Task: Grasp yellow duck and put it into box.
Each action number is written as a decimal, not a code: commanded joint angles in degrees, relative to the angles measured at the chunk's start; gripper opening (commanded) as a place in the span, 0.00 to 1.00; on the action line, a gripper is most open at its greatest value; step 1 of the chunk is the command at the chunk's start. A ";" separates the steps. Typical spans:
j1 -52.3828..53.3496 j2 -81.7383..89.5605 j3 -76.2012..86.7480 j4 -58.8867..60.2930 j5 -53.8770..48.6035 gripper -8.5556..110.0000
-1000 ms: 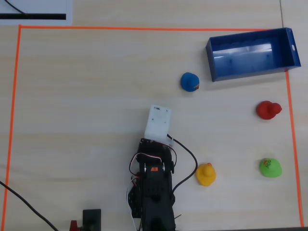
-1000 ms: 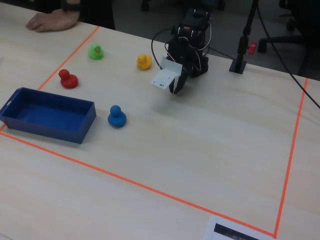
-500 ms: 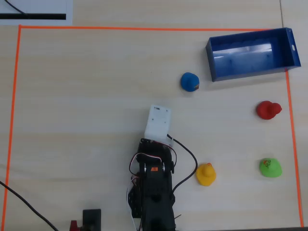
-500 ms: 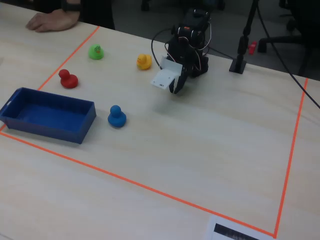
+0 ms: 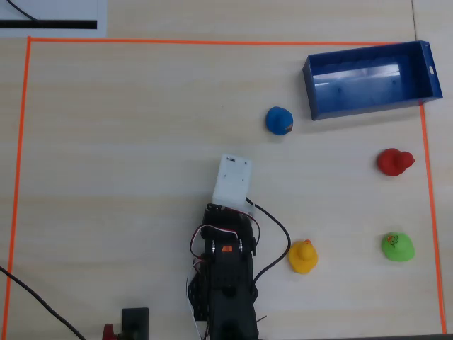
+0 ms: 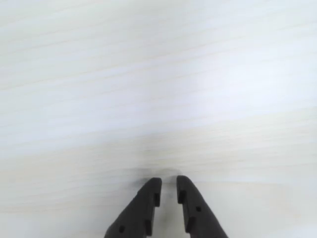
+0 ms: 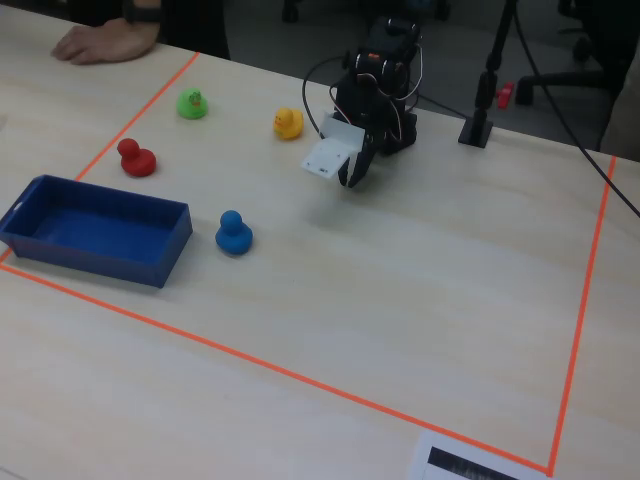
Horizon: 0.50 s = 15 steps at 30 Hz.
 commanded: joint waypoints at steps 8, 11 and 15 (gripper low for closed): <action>-0.35 -0.35 -0.09 1.05 0.35 0.08; -0.35 -0.35 -0.09 1.05 0.35 0.08; 0.62 -0.35 -0.09 1.05 0.35 0.08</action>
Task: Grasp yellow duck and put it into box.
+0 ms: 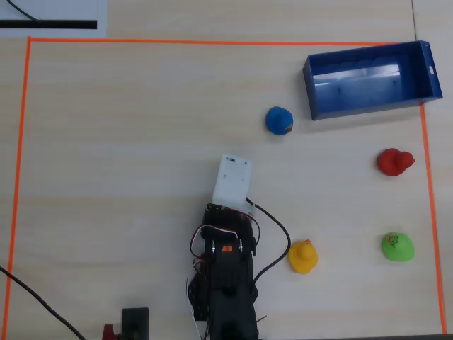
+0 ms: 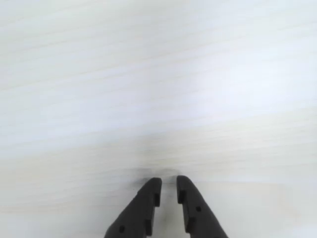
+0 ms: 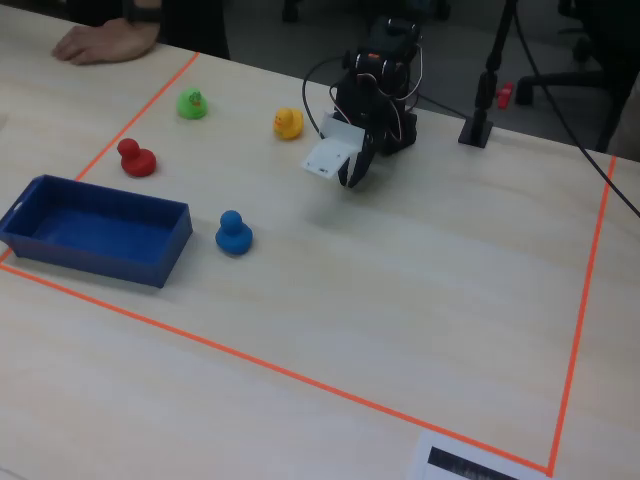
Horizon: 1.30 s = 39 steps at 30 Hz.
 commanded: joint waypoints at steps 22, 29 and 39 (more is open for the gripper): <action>2.55 -0.35 -0.09 -10.72 2.02 0.07; 5.80 -12.39 -15.21 -22.24 6.24 0.07; 22.50 -52.12 -63.63 -24.26 8.44 0.08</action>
